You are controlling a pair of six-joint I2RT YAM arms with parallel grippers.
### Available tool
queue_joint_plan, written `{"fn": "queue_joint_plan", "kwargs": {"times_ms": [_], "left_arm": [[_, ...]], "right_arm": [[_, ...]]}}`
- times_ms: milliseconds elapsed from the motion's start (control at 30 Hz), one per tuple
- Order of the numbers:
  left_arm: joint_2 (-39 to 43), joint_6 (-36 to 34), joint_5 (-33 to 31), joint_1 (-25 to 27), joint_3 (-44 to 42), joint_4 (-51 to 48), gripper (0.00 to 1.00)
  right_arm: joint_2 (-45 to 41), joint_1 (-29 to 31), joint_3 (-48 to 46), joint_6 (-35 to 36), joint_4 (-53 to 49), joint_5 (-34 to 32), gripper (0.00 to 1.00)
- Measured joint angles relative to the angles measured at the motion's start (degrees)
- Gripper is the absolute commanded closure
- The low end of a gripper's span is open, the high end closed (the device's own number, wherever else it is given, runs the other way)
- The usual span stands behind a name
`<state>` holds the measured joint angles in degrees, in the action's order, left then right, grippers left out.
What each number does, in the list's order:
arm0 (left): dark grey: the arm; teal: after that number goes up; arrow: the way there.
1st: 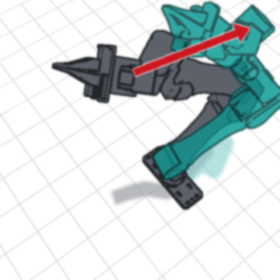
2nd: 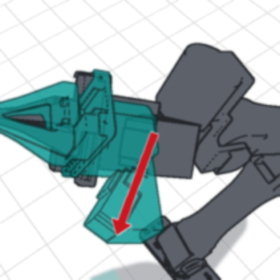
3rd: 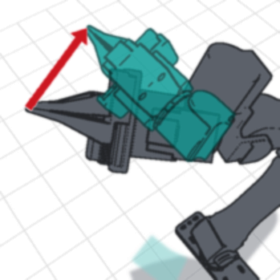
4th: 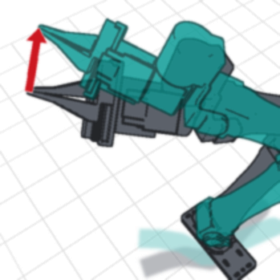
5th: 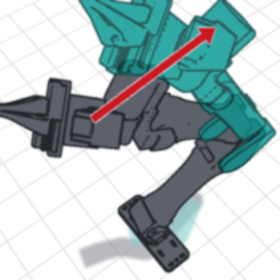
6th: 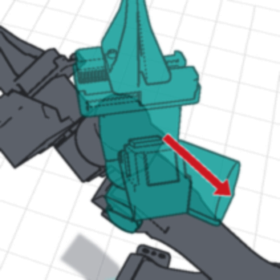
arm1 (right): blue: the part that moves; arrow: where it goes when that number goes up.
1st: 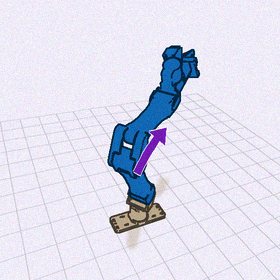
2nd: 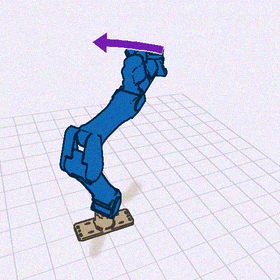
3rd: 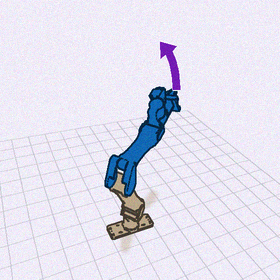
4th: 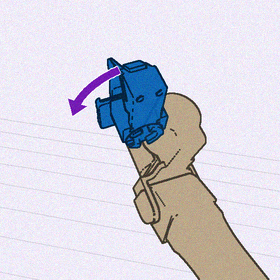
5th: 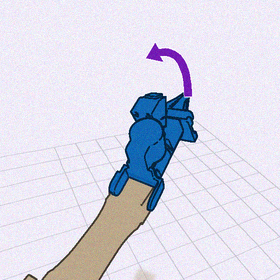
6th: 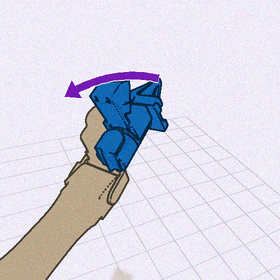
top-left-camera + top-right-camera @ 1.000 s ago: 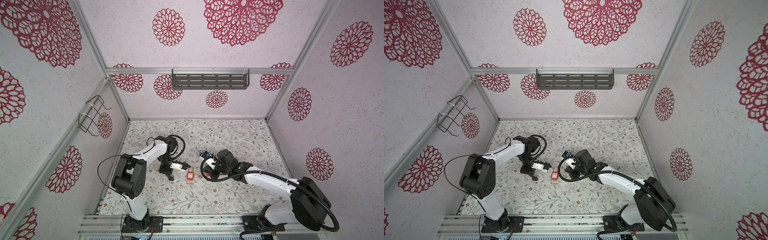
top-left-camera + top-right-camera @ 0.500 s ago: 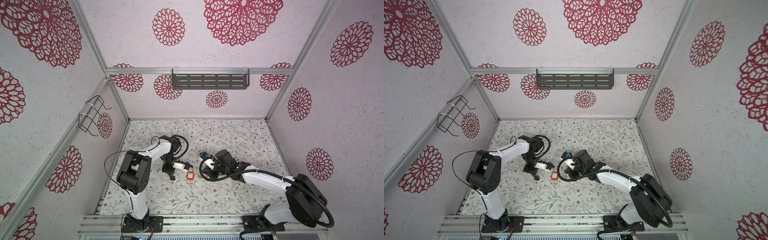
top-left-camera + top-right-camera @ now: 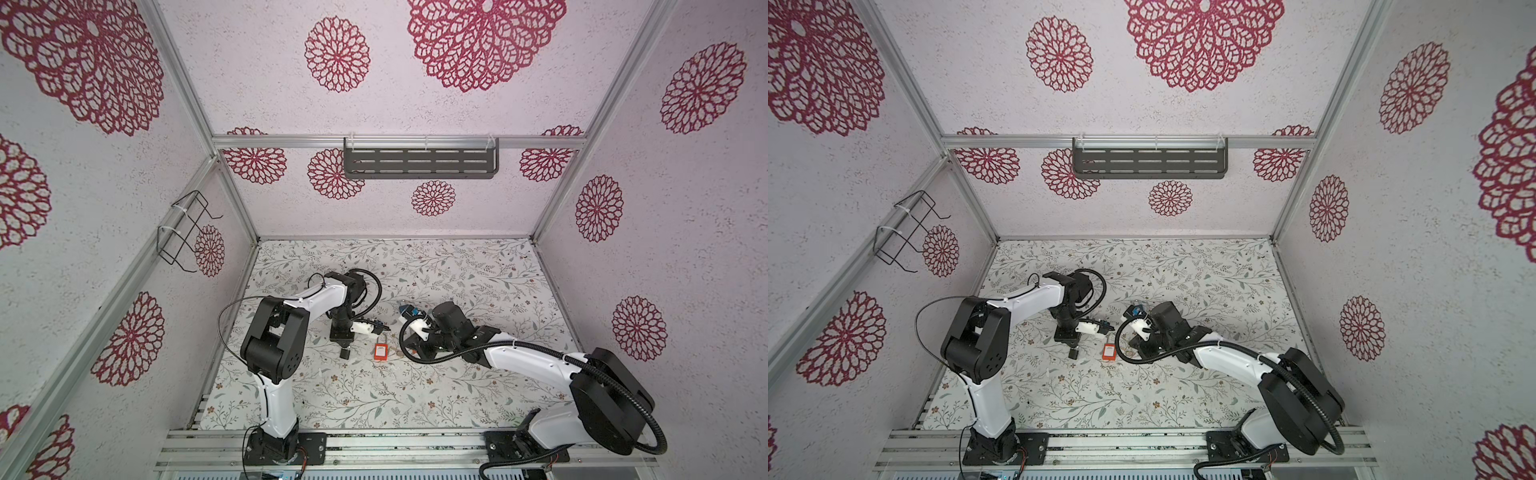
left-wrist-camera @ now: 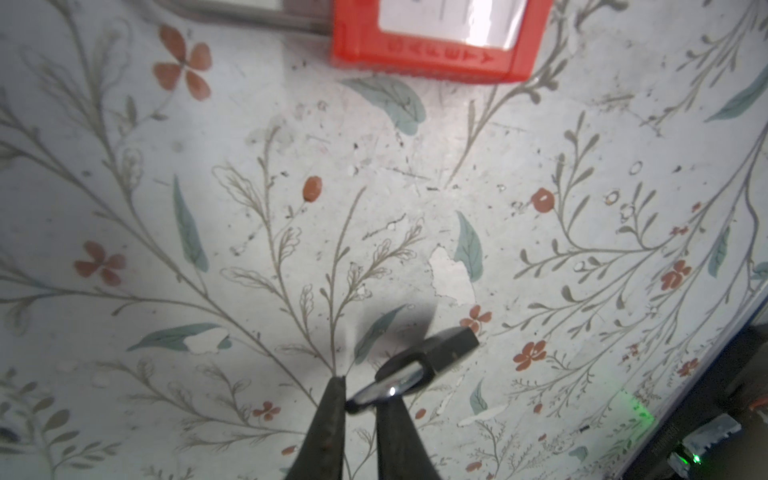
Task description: Lock with the key
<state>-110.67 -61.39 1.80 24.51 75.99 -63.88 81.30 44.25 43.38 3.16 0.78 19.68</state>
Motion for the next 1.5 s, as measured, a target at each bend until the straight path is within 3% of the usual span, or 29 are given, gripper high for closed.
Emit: {"fn": "queue_joint_plan", "kwargs": {"times_ms": [367, 433, 467, 500, 733, 1000, 1233, 1500], "left_arm": [[-0.2, 6.3, 1.8, -0.7, -0.5, 6.2, 0.72], [1.1, 8.0, 2.5, -1.2, -1.4, 7.8, 0.65], [2.4, 9.0, 3.0, -1.7, -2.2, 8.8, 0.39], [4.0, 10.0, 3.5, -2.3, -3.0, 9.8, 0.02], [20.3, 21.3, 6.5, -7.8, -10.2, 20.4, 0.03], [35.4, 41.3, 4.7, -15.6, -19.6, 36.2, 0.03], [40.1, 55.9, 1.4, -18.5, -19.7, 41.7, 0.03], [39.5, 64.3, 1.1, -21.0, -18.7, 42.1, 0.03]], "right_arm": [[0.0, 0.3, 0.2, 1.2, -0.8, -0.4, 1.0], [0.0, 0.8, 0.9, 3.2, -2.3, -0.5, 1.0], [0.1, 1.1, 1.6, 4.2, -3.2, -0.6, 1.0], [0.5, 1.4, 2.6, 5.2, -4.2, -0.6, 1.0], [12.0, 5.6, 17.8, 7.3, -11.2, -2.0, 1.0], [25.7, 10.7, 32.4, 1.4, -22.4, -3.5, 1.0], [35.0, 13.4, 46.1, -5.6, -31.7, -6.4, 1.0], [39.9, 15.1, 52.2, -11.1, -38.3, -10.7, 1.0]]}}
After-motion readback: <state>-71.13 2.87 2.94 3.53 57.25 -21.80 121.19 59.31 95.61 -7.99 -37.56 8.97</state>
